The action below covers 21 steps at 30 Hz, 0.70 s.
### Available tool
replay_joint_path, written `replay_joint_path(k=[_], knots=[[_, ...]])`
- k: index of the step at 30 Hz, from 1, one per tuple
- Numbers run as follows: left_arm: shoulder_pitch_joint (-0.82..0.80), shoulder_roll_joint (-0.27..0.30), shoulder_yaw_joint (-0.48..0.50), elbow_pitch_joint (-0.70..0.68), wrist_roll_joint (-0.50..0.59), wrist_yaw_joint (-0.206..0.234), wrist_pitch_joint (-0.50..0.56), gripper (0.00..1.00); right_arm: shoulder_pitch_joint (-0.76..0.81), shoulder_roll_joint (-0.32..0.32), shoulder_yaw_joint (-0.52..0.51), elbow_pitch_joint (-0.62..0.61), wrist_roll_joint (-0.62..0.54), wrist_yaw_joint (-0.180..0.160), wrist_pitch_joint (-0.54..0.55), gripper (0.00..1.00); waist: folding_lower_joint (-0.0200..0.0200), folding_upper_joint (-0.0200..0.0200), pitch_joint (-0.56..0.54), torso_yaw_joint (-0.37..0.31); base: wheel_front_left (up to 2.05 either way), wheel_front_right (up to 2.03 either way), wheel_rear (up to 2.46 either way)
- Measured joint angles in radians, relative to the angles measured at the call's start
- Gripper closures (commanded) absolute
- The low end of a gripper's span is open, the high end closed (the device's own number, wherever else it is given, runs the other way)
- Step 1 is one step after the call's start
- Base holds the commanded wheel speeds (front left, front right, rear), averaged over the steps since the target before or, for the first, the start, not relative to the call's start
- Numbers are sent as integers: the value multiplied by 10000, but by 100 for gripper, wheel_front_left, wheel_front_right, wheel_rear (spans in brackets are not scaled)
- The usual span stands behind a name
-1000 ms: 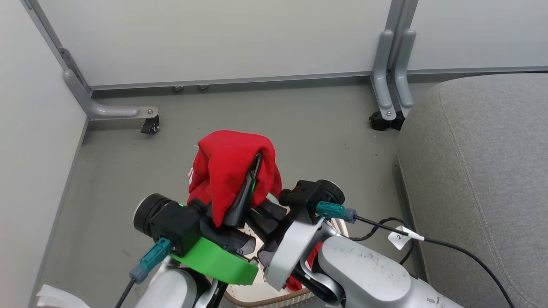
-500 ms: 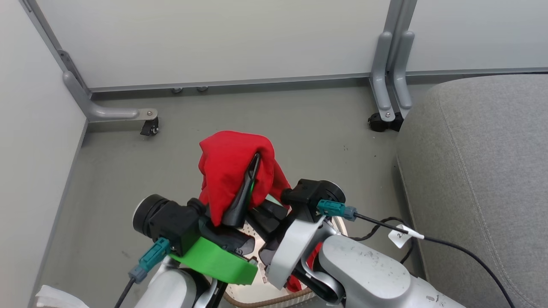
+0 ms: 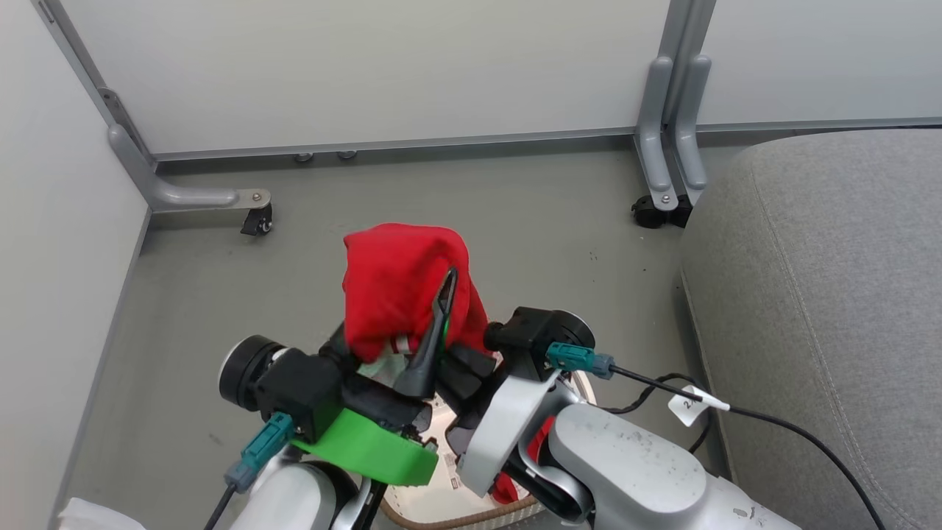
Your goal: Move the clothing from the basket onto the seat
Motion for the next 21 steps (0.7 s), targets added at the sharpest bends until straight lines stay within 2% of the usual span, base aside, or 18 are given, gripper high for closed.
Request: replay_joint_path(k=[8,21], knots=[[-37,186,226,-25,460,554,-247,0,-2,0,-198,13,-84,0,-2,100,0,0,-8,14,0,0,0],[167,560,324,-75,410,608,-238,0,-1,4,-819,247,-428,0,-6,100,0,0,50,-7,0,0,0]])
